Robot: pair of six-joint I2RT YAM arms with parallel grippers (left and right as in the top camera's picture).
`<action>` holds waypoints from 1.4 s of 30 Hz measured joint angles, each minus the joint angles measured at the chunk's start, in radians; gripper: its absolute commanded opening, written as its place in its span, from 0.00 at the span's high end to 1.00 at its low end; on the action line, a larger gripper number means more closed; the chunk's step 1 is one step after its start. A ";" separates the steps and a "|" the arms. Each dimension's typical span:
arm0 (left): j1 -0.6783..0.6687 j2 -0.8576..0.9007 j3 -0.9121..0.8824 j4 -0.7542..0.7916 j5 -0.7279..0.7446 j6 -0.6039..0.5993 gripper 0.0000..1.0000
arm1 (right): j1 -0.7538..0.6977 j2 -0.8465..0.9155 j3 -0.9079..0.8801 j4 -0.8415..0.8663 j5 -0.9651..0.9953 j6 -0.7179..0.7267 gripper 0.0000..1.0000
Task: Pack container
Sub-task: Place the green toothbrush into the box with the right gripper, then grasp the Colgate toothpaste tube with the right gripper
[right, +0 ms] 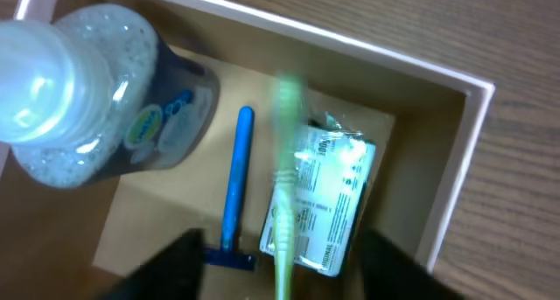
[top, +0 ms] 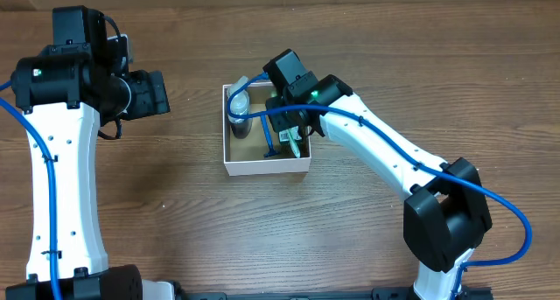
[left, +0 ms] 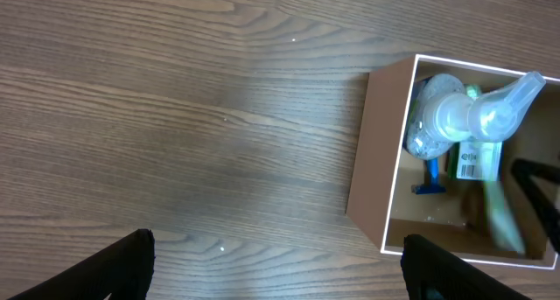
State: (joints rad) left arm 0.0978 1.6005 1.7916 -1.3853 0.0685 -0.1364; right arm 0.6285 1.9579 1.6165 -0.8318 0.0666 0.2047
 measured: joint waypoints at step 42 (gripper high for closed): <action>0.000 0.000 0.000 -0.006 0.000 0.000 0.07 | -0.884 -0.391 -0.626 -0.106 0.039 -0.220 0.00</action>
State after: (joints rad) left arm 0.0978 1.6005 1.7916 -1.3918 0.0685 -0.1364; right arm -0.2554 1.5669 0.9901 -0.9379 0.1059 -0.0158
